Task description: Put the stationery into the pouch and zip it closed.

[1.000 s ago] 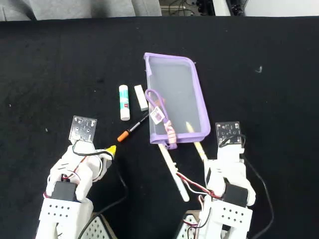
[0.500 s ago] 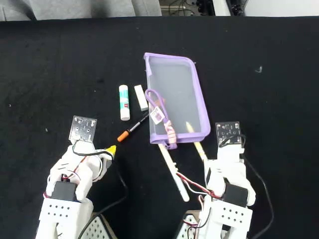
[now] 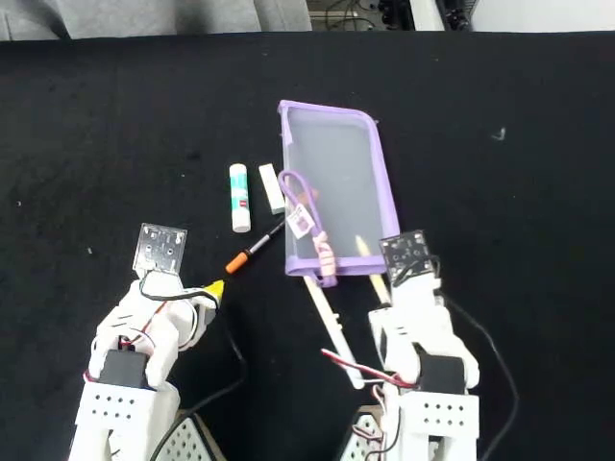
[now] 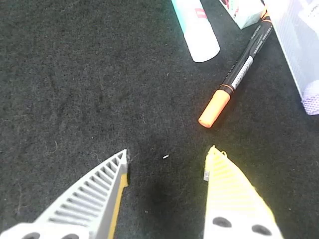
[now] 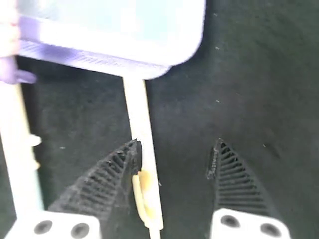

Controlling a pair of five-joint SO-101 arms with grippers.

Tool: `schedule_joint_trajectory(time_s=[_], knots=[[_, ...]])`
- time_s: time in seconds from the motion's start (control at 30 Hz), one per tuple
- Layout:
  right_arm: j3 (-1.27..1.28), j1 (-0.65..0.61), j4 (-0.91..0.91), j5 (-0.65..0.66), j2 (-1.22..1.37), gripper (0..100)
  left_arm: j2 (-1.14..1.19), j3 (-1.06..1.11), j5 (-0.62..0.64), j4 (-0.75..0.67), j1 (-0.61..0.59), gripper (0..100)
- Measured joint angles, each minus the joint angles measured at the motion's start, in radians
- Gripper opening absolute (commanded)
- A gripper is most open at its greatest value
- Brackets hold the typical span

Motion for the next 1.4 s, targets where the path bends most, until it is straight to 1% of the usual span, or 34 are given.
schedule_joint_trajectory(time_s=[0.13, 0.33, 0.37, 0.43, 0.57, 0.63, 0.7, 0.83, 0.93, 1.0, 1.13, 1.27, 1.33, 1.4], knots=[[0.000, -0.044, 0.000, 0.000, 0.000, 22.3, 0.000, 0.000, 0.000, 0.000, 0.000, 25], [0.000, -0.055, 0.014, 0.000, 0.000, 22.6, 0.000, 0.000, 0.000, 0.000, 0.000, 25], [0.000, -0.046, 0.032, 0.000, 0.000, 22.6, 0.000, 0.000, 0.000, 0.000, 0.000, 25], [-0.009, 0.011, 0.054, 0.008, 0.000, 22.6, 0.000, 0.000, 0.000, 0.000, 0.000, 25], [-0.078, 0.106, 0.049, 0.097, 0.000, 22.6, 0.000, 0.000, 0.000, 0.000, 0.000, 25], [-0.133, 0.135, 0.041, 0.115, 0.000, 22.6, 0.000, 0.000, 0.000, 0.000, 0.000, 25], [-0.207, 0.150, 0.041, 0.112, 0.000, 22.7, 0.000, 0.000, 0.000, 0.000, 0.000, 25], [-0.354, 0.149, 0.041, 0.031, 0.000, 22.7, 0.000, 0.000, 0.000, 0.000, 0.000, 25], [-0.411, 0.058, 0.048, -0.009, -0.005, 22.7, 0.000, 0.000, 0.003, 0.000, 0.000, 25], [-0.428, -0.046, 0.054, -0.034, -0.006, 22.7, 0.000, 0.000, 0.003, 0.000, 0.000, 25], [-0.439, -0.244, 0.025, -0.132, 0.035, 24.3, 0.000, 0.000, 0.003, 0.000, 0.000, 25], [-0.489, -0.344, -0.078, -0.207, 0.215, 32.0, 0.000, 0.000, 0.003, 0.000, 0.000, 25], [-0.531, -0.376, -0.120, -0.244, 0.345, 31.8, 0.000, 0.000, 0.003, 0.000, 0.000, 25], [-0.586, -0.407, -0.137, -0.252, 0.485, 30.3, 0.000, 0.000, 0.003, 0.000, 0.000, 25]])
